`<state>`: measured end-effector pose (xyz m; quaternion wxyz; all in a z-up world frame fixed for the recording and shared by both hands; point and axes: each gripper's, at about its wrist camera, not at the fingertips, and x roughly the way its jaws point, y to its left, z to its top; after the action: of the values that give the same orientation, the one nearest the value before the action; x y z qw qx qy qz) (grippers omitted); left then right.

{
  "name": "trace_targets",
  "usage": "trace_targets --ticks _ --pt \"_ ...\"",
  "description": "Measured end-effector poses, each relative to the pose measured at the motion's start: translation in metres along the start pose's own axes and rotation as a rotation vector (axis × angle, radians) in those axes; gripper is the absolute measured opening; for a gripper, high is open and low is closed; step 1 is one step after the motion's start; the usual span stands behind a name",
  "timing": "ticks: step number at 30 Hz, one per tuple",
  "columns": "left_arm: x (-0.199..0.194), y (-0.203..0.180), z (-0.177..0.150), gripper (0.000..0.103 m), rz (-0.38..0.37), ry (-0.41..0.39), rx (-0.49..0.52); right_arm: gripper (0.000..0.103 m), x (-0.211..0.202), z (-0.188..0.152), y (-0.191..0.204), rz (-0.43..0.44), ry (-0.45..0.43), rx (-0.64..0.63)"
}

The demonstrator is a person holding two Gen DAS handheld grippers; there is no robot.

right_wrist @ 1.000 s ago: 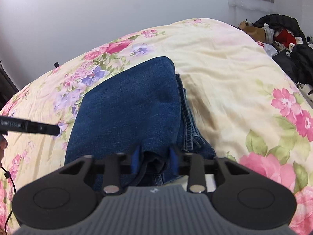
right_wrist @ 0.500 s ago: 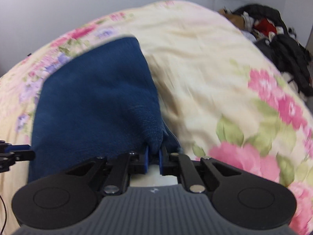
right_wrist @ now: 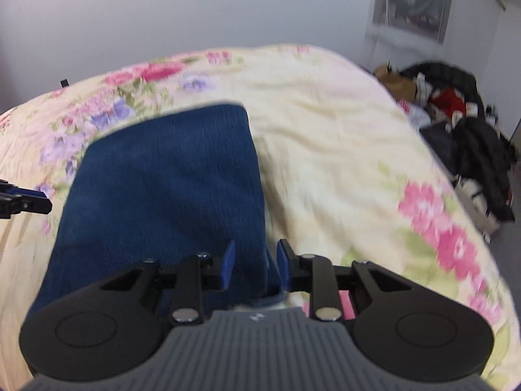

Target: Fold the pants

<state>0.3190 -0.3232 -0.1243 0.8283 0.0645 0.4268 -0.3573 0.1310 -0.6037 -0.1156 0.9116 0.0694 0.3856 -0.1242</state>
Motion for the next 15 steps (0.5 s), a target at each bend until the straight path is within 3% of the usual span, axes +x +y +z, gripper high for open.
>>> trace_targets --ticks 4,9,15 --pt "0.015 0.0 0.024 0.027 0.007 -0.049 -0.003 0.014 0.023 0.031 0.019 0.021 -0.039 -0.028" --pt "0.045 0.006 0.043 0.021 -0.016 -0.08 0.005 0.013 0.073 0.067 0.032 0.022 -0.065 -0.041" --pt "0.093 0.017 0.036 0.015 -0.013 -0.021 0.038 0.005 0.15 0.064 0.025 0.003 0.057 -0.042"
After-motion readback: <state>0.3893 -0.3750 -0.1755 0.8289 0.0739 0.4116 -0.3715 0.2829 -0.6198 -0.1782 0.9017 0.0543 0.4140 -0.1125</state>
